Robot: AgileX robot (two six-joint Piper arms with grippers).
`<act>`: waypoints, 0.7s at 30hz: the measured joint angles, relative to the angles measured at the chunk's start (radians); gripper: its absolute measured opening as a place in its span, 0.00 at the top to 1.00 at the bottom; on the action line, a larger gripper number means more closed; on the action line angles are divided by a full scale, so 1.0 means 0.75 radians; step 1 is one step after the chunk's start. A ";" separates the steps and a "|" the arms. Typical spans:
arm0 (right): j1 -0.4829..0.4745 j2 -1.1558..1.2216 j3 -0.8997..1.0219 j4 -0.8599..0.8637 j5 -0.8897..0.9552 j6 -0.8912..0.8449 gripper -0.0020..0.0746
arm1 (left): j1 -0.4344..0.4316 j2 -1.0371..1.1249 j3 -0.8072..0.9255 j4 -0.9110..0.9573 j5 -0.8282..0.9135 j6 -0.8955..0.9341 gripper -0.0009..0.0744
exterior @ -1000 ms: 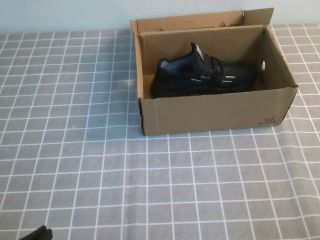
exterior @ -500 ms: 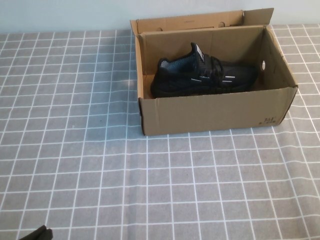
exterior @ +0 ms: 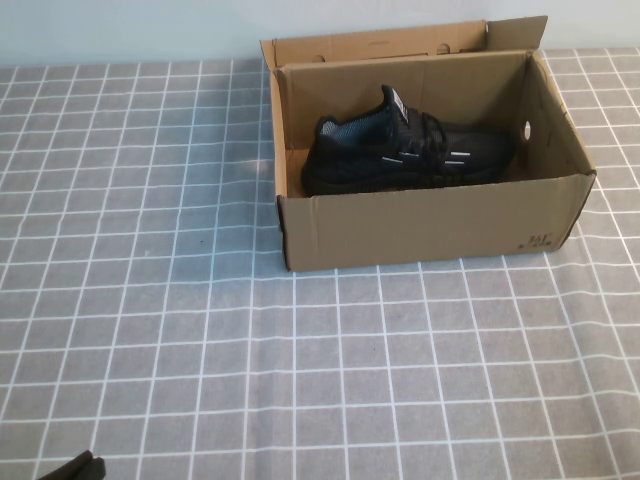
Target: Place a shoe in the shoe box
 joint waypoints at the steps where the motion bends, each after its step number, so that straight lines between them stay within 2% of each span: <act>1: 0.000 0.000 0.000 0.000 0.000 0.000 0.99 | 0.000 0.000 0.000 0.000 0.000 0.000 0.99; 15: 0.000 0.000 0.000 0.000 0.000 0.000 0.99 | 0.009 0.000 0.000 0.052 -0.025 0.000 0.99; 18: 0.000 0.000 0.000 0.000 0.000 0.000 0.99 | 0.097 0.000 0.000 0.057 -0.122 0.000 0.99; 21: 0.000 0.000 0.000 0.000 0.000 0.000 0.99 | 0.258 0.000 0.000 0.041 -0.254 -0.022 0.99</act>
